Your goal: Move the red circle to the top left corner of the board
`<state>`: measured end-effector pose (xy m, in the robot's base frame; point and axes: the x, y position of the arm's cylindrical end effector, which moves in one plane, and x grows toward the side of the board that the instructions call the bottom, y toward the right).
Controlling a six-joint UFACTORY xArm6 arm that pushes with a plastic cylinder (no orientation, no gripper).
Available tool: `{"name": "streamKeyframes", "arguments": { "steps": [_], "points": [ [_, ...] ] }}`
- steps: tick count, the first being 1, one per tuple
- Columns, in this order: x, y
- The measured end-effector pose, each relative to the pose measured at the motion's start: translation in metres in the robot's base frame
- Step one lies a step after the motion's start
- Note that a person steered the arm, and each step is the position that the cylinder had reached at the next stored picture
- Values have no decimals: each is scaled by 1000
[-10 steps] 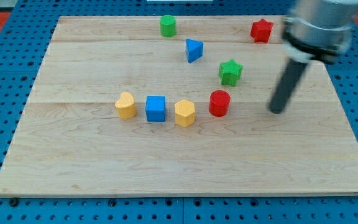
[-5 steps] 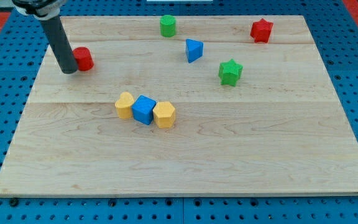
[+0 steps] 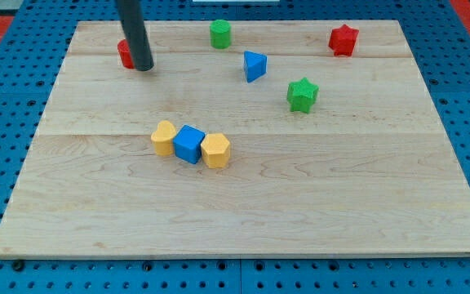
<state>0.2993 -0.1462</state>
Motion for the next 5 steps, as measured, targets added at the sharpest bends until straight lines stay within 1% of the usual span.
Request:
{"name": "streamKeyframes", "arguments": {
  "steps": [1,2,3,5],
  "points": [
    [-13,-49],
    [-43,-76],
    [-26,-49],
    [-21,-51]
  ]
}}
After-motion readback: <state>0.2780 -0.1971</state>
